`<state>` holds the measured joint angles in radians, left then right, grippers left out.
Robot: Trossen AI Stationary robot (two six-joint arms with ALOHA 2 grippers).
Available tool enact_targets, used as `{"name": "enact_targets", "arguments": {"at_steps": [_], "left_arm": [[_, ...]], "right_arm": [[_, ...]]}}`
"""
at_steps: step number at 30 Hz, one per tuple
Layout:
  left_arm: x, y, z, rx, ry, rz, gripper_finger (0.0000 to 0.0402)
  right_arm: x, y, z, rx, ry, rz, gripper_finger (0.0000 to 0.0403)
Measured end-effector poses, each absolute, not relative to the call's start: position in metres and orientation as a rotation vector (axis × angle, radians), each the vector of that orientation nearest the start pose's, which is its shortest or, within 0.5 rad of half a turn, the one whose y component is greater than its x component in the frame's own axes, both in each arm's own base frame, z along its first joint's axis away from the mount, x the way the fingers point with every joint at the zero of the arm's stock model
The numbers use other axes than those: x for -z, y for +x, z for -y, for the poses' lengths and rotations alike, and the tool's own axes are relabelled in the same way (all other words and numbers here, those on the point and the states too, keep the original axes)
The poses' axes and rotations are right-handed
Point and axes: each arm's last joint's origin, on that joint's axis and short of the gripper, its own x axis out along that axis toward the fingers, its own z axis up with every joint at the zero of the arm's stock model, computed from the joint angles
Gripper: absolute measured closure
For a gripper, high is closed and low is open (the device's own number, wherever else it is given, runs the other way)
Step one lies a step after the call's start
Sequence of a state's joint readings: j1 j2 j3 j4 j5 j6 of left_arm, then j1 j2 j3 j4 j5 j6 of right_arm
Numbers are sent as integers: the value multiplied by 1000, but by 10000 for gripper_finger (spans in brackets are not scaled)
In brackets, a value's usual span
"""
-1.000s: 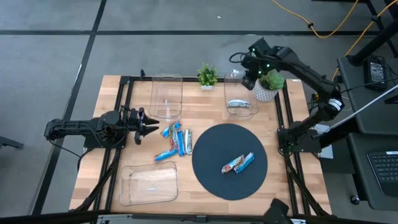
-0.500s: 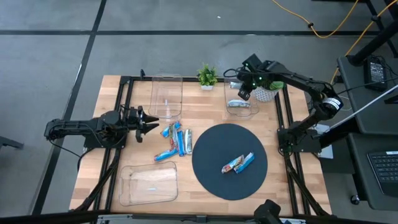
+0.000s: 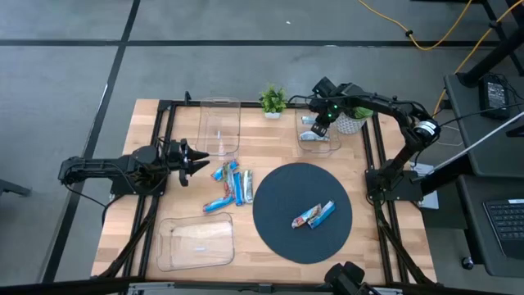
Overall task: Pick and place Granola Bars by type
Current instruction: Put the yellow granola bar into the top right transparent bin, then put the red granola bar into the top left transparent bin
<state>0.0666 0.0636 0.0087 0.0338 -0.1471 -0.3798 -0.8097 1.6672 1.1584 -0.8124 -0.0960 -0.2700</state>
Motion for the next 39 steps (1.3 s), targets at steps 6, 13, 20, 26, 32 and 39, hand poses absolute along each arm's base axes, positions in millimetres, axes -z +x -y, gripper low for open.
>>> {"name": "enact_targets", "arguments": {"at_steps": [6,13,20,26,32,39], "left_arm": [[-165,100,-11,-215,-377,19,254],[-165,100,-11,-213,-378,19,254],[-165,100,-11,-210,-378,18,254],[-165,100,-11,-205,-378,18,254],[-165,100,-11,-205,-378,17,254],[-165,100,-11,-203,-347,14,254]], "right_arm": [[-211,219,226,474,322,-1295,324],[-237,228,222,472,253,-1250,268],[-284,235,186,407,93,-1120,264],[-324,232,135,316,-32,-985,274],[-352,222,81,39,-145,-851,275],[-363,223,18,-332,-238,-734,275]]}}
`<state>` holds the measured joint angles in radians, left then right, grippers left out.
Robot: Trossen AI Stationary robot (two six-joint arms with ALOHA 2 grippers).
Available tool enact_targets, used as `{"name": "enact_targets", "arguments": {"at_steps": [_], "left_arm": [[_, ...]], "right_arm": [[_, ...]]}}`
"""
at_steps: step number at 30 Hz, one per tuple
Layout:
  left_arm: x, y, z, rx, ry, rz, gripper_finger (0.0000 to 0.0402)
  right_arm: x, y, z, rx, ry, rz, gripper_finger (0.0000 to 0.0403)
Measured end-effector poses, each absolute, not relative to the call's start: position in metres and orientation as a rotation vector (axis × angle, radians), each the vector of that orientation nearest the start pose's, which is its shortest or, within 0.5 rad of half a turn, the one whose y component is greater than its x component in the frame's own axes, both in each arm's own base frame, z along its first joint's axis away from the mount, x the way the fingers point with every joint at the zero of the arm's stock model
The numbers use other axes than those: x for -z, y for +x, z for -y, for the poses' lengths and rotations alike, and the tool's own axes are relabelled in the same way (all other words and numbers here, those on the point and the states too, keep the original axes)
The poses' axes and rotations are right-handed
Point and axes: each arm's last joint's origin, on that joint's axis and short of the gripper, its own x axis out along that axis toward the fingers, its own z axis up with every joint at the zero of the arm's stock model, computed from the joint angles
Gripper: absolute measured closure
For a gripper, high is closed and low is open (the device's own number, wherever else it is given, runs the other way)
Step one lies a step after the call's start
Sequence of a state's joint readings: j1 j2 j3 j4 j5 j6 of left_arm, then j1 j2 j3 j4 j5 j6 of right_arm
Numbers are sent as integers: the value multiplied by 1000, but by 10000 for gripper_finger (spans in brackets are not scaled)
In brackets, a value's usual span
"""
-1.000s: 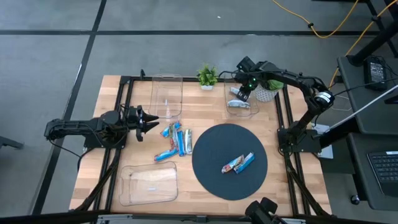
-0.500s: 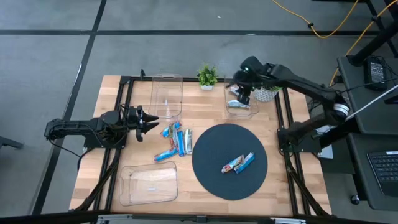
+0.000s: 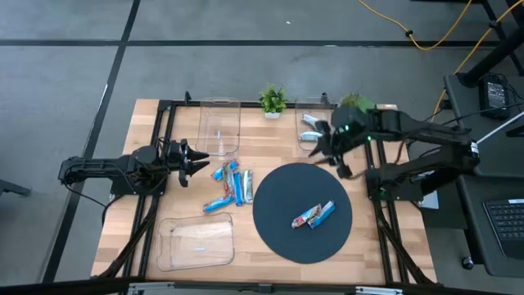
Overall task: Pick and place Granola Bars by type
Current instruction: Put the red granola bar into the top left transparent bin
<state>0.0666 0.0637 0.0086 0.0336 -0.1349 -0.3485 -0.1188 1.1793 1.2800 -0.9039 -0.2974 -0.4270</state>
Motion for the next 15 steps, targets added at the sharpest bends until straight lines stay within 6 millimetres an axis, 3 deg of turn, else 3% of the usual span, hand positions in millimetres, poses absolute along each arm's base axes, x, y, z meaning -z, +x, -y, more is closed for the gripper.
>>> {"name": "enact_targets", "arguments": {"at_steps": [7,15], "left_arm": [[-165,100,-10,-198,-347,13,254],[-165,100,-10,-197,-334,11,254]], "right_arm": [[-349,238,-33,-511,-337,-783,275],[-315,266,-65,-567,-306,-940,275]]}}
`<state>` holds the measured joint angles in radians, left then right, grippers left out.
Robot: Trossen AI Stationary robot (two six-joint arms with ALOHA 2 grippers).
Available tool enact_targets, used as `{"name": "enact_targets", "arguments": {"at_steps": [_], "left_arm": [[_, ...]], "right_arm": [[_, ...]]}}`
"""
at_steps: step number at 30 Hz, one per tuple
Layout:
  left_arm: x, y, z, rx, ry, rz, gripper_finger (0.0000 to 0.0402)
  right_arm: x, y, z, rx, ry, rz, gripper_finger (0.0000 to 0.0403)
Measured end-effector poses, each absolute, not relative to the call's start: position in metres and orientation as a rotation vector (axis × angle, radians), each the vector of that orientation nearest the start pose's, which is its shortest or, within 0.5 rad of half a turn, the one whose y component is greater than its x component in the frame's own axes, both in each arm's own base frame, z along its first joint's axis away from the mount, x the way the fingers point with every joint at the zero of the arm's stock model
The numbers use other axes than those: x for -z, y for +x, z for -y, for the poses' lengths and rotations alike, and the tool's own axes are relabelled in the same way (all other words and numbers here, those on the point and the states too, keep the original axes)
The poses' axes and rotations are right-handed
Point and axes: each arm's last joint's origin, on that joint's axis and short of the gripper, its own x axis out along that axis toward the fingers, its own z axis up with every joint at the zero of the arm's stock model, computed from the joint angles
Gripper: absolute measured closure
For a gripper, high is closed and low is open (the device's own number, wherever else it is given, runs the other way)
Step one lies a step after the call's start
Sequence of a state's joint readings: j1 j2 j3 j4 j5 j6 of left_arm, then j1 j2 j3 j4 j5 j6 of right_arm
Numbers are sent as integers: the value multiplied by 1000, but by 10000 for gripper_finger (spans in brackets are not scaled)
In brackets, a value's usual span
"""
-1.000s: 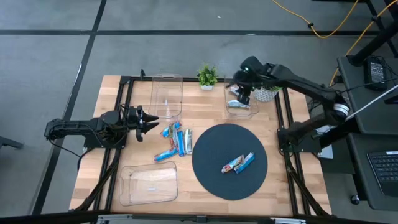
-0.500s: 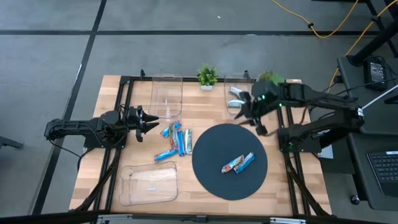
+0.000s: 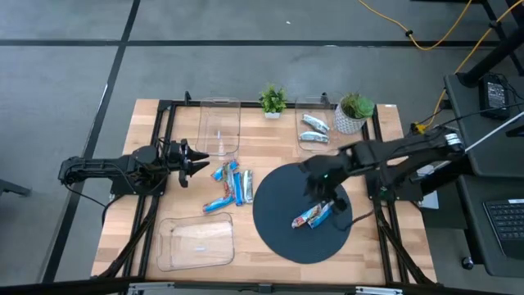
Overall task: Pick and place Granola Bars by type
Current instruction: Put the red granola bar into the top left transparent bin
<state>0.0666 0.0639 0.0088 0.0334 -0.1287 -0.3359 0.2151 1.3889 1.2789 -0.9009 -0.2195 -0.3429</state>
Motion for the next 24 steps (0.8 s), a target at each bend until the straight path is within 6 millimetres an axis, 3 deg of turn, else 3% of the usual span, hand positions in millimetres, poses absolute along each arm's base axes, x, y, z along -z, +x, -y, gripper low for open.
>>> {"name": "enact_targets", "arguments": {"at_steps": [7,16,20,24], "left_arm": [[-164,101,-8,-132,-336,-11,254],[-163,101,-6,-43,-373,-30,254],[-163,101,-6,-43,-373,-30,254],[-163,101,-6,-42,-373,-30,254]], "right_arm": [[-282,288,-85,-577,-199,-1071,242],[-227,315,-98,-469,-10,-1294,103],[-197,323,-105,-349,-38,-1400,66],[-177,325,-115,-234,-103,-1450,59]]}}
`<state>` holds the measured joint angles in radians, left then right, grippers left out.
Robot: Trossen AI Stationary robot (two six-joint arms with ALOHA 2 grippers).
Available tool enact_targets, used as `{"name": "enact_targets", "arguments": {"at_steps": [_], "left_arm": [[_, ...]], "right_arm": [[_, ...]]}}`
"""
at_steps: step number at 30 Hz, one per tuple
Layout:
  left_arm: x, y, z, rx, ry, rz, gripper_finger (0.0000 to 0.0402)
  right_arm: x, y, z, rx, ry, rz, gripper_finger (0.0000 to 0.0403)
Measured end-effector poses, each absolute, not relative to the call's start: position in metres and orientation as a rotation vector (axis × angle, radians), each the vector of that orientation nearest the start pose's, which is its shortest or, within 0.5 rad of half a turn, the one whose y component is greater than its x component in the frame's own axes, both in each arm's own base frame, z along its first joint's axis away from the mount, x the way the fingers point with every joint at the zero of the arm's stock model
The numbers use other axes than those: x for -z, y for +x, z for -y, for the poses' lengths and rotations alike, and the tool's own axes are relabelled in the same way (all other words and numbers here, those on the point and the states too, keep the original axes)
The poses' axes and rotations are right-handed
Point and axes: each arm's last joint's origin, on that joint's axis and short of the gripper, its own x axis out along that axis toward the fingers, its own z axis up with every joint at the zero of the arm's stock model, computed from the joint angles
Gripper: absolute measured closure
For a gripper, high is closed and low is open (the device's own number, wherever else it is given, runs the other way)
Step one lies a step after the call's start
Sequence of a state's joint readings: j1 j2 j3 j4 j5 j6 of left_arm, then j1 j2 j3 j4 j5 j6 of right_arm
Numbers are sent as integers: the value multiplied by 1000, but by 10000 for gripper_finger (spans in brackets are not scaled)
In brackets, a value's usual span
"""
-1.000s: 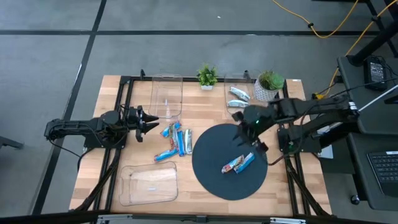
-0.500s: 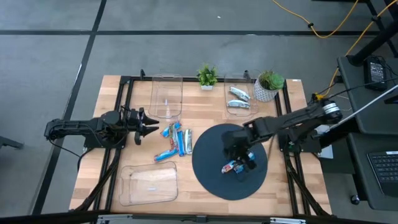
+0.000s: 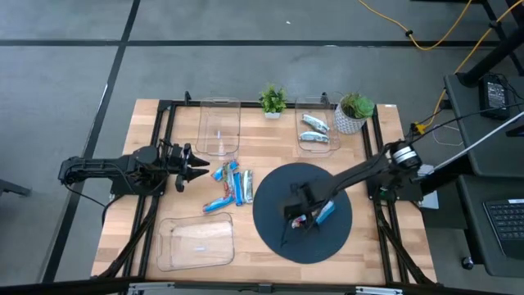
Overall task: Pick and place Granola Bars by type
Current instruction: Put the red granola bar into the top left transparent bin
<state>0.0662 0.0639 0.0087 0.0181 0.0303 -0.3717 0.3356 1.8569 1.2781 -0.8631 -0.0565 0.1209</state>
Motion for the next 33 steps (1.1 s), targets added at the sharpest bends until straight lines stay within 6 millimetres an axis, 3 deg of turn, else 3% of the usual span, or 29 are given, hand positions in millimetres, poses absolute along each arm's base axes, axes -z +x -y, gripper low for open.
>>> {"name": "enact_targets", "arguments": {"at_steps": [7,14,18,23,27,33], "left_arm": [[-163,101,-6,-42,-373,-30,254],[-163,101,-6,-42,-358,-30,254],[-163,101,-6,-42,-358,-30,254],[-163,101,-6,-42,-359,-31,254],[-163,101,-6,-42,-359,-30,254],[-163,101,-6,-42,-358,-30,254]], "right_arm": [[-165,321,-135,-240,-132,-1480,67],[-150,326,-140,-207,-119,-1478,100],[-146,326,-139,-178,-150,-1488,156],[-147,323,-137,-185,-177,-1522,280],[-161,316,-135,-200,-190,-1527,373],[-208,304,-123,-112,-164,-1403,360]]}}
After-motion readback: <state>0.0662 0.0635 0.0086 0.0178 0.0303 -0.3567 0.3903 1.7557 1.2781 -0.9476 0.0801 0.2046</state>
